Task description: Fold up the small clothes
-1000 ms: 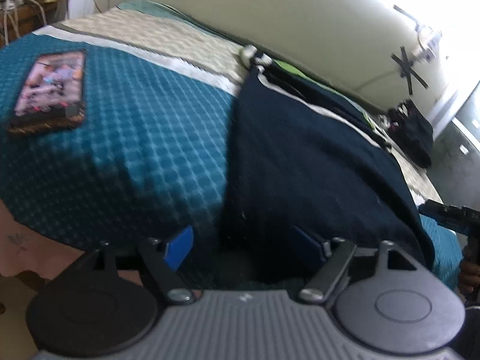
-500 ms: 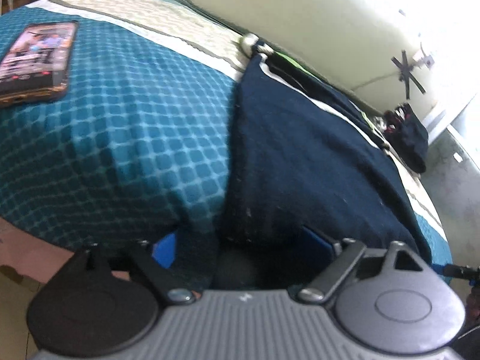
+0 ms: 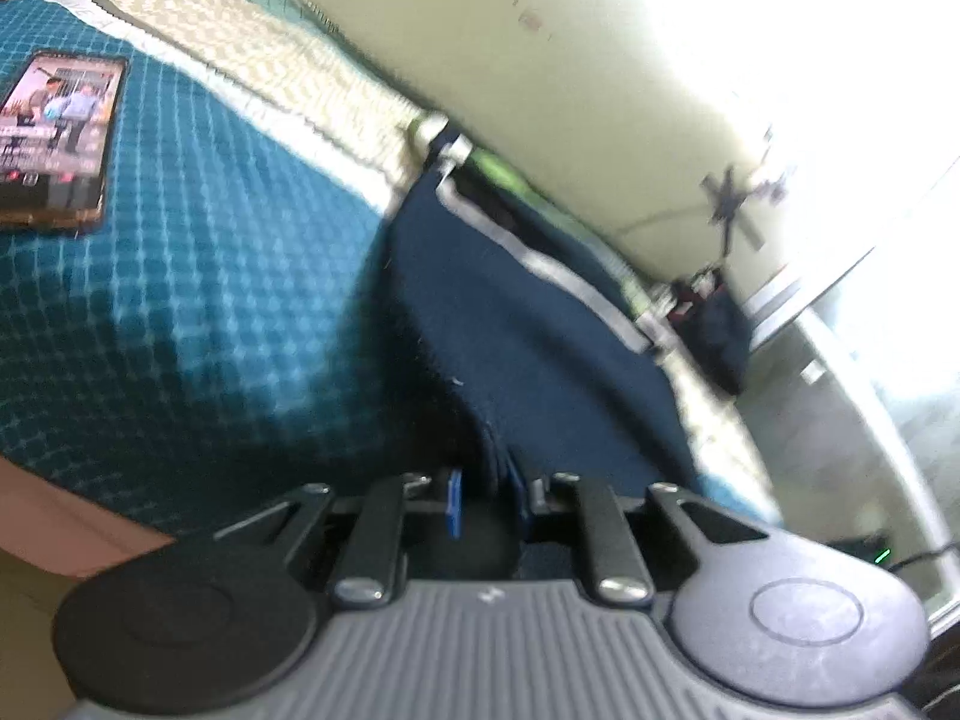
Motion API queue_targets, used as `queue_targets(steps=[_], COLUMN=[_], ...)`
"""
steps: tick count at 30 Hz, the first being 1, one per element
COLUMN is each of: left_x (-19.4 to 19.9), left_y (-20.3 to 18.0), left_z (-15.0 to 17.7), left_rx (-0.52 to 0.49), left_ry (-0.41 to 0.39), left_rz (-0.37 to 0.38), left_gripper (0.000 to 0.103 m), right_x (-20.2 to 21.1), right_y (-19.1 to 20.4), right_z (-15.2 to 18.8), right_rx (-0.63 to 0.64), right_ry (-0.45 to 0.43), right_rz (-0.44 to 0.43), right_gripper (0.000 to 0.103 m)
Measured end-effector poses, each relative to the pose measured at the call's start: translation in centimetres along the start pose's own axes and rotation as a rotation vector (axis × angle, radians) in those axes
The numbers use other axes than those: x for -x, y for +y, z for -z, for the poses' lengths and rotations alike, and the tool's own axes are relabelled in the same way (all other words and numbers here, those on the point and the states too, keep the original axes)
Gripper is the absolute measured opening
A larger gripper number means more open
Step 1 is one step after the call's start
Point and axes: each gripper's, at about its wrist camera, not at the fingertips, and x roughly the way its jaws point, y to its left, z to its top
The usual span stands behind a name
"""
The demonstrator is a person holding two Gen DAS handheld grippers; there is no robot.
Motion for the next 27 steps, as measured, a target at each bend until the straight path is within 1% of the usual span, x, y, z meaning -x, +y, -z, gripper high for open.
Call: queue_targets(steps=[2, 4, 6, 8, 11, 13, 14, 15, 16, 17, 18, 19, 20, 21, 22, 23, 24, 26, 27], left_x=[0.5, 0.6, 0.2, -0.5, -2.9, -5.7, -7.3, -9.1, -11.0, -12.5, -13.3, -13.5, -13.4, -13.2, -13.0, -13.1, -13.3, -14.1, -14.6], left_y=[-0.3, -0.7, -1.0, -1.4, -2.8, -3.7, -4.1, -4.6, -4.9, -4.9, -4.7, -4.3, -4.0, -3.5, -3.1, -2.8, -2.4, -1.8, -1.6], left_z=[-0.9, -2.1, -3.5, -5.4, -9.7, -13.0, -14.5, -15.9, -17.0, -17.6, -17.6, -17.1, -16.5, -16.0, -15.4, -15.0, -14.8, -14.6, -14.7], left_rx=[0.019, 0.039, 0.060, 0.070, 0.070, 0.097, 0.108, 0.105, 0.086, 0.084, 0.094, 0.088, 0.069, 0.049, 0.032, 0.022, 0.016, 0.016, 0.020], left_ry=[-0.026, -0.048, -0.064, -0.078, -0.103, -0.106, -0.114, -0.125, -0.123, -0.101, -0.073, -0.056, -0.051, -0.055, -0.064, -0.062, -0.051, -0.019, -0.008], left_rz=[0.035, 0.057, 0.075, 0.083, 0.078, 0.058, 0.030, -0.026, -0.100, -0.176, -0.211, -0.196, -0.172, -0.179, -0.227, -0.266, -0.286, -0.312, -0.319], left_gripper=[0.014, 0.014, 0.014, 0.014, 0.014, 0.015, 0.019, 0.032, 0.040, 0.047, 0.047, 0.048, 0.053, 0.062, 0.064, 0.067, 0.067, 0.067, 0.067], right_x=[0.3, 1.2, 2.3, 3.2, 3.8, 3.5, 3.1, 2.6, 2.1, 1.3, 0.5, 0.2, 0.0, 0.1, 0.5, 0.8, 0.9, 0.4, 0.2], right_y=[0.5, 1.2, 1.5, 1.3, 0.7, 0.5, 0.3, 0.0, -0.4, -0.5, -0.4, -0.7, -0.8, -1.1, -1.4, -1.6, -1.6, -1.5, -1.4], right_z=[-0.3, -0.8, -2.0, -3.5, -6.6, -9.4, -11.2, -13.0, -14.6, -16.0, -17.0, -17.2, -17.1, -16.5, -15.8, -14.8, -14.0, -13.1, -13.2], right_rx=[0.025, 0.049, 0.051, 0.026, 0.009, 0.004, -0.011, -0.042, -0.075, -0.088, -0.067, -0.054, -0.057, -0.056, -0.052, -0.046, -0.038, -0.020, -0.011], right_ry=[-0.014, -0.044, -0.096, -0.155, -0.236, -0.289, -0.322, -0.362, -0.405, -0.451, -0.479, -0.486, -0.488, -0.476, -0.464, -0.461, -0.456, -0.435, -0.427], right_rz=[-0.032, -0.096, -0.143, -0.170, -0.180, -0.173, -0.166, -0.148, -0.114, -0.039, 0.071, 0.159, 0.201, 0.184, 0.154, 0.142, 0.149, 0.175, 0.182], right_gripper=[0.018, 0.015, 0.015, 0.014, 0.014, 0.014, 0.014, 0.016, 0.025, 0.038, 0.072, 0.078, 0.078, 0.077, 0.077, 0.077, 0.077, 0.073, 0.072])
